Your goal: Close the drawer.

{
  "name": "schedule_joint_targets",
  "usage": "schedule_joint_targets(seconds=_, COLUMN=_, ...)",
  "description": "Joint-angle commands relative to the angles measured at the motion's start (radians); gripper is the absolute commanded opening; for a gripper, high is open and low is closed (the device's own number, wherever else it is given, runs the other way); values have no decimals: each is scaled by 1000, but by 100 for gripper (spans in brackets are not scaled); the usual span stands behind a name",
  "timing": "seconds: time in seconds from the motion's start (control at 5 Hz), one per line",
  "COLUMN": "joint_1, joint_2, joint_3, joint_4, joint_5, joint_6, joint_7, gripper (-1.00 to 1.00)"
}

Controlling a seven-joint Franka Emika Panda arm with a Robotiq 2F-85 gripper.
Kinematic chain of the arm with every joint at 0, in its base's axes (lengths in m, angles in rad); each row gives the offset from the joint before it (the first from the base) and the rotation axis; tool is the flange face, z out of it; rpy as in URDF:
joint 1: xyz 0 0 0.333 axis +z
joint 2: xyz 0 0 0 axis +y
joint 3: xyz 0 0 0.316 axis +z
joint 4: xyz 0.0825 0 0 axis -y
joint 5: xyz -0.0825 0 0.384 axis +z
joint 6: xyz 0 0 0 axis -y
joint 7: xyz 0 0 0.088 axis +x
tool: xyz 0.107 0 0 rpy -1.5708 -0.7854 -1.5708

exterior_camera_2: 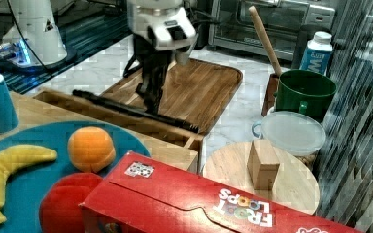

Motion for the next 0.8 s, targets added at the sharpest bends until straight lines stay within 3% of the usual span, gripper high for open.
schedule_joint_targets(seconds=0.2, joint_1=-215, joint_2=128, joint_3=-84, joint_4=339, joint_5=3, joint_6=0, joint_7=-255, gripper=-100)
schedule_joint_targets(seconds=0.8, joint_1=-213, joint_2=103, joint_3=-93, joint_4=319, joint_5=-3, joint_6=-25, joint_7=-216, gripper=-100)
